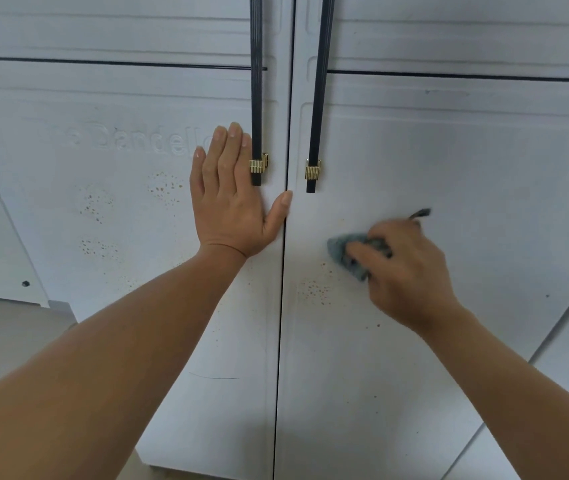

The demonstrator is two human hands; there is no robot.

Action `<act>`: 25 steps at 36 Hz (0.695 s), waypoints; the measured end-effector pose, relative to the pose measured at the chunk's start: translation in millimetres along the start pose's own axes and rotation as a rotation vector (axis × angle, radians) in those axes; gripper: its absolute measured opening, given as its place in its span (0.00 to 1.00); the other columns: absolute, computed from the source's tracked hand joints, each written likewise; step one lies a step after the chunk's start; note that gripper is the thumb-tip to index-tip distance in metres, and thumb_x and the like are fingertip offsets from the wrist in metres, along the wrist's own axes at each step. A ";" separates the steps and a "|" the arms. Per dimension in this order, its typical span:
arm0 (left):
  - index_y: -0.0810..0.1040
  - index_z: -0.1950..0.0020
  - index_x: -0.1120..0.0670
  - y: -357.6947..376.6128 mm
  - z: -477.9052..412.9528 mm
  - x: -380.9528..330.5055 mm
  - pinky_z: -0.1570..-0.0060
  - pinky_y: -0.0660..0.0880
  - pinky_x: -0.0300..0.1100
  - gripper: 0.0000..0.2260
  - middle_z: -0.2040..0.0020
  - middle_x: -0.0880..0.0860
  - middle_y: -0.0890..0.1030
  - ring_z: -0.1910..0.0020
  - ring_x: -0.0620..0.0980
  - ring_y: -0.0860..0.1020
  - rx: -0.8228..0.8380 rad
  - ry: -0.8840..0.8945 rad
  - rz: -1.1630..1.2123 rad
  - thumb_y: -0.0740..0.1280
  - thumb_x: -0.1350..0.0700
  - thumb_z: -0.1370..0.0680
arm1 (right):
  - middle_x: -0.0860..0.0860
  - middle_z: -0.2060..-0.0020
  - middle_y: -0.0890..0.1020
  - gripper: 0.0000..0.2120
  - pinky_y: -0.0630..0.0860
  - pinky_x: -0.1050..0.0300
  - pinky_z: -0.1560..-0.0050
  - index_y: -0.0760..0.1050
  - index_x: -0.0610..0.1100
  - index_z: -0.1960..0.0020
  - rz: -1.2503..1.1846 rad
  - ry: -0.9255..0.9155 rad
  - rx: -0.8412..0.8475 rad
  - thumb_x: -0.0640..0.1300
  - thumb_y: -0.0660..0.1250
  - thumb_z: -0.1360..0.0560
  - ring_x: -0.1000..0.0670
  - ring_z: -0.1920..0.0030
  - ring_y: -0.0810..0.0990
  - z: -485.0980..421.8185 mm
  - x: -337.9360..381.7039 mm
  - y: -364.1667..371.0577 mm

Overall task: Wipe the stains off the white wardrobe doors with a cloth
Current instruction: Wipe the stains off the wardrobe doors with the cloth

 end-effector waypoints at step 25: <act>0.58 0.21 0.65 0.8 -0.1 -0.9 0.21 0.57 0.61 0.35 0.22 0.64 0.66 0.21 0.61 0.60 0.000 -0.001 0.013 0.58 0.41 0.18 | 0.37 0.55 0.80 0.18 0.74 0.53 0.62 0.84 0.35 0.47 -0.040 0.136 -0.263 0.42 0.57 0.16 0.38 0.57 0.77 -25.8 -11.8 -18.1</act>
Point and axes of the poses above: each hand's wrist, its own z-axis away from the middle knuckle, its own y-axis out of the palm, x = y × z, the point moved 10 cm from there along -z, towards the middle knuckle
